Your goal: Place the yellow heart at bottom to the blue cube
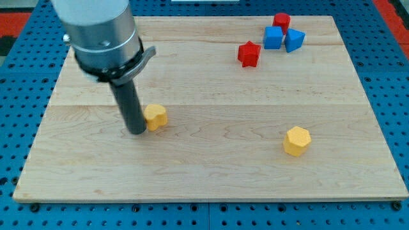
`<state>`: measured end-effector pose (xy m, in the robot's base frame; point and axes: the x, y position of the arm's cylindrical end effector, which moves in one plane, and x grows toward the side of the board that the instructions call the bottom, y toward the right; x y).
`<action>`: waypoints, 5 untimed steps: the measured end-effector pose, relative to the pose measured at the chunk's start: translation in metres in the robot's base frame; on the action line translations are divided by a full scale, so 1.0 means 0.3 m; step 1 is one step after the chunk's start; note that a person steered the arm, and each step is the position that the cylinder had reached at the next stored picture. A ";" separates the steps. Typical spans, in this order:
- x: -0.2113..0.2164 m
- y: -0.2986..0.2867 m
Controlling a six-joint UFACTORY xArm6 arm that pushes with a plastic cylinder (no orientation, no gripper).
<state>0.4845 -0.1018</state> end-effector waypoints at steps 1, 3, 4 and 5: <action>-0.154 0.248; -0.356 0.681; -0.311 0.751; -0.088 0.743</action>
<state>0.4582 0.1212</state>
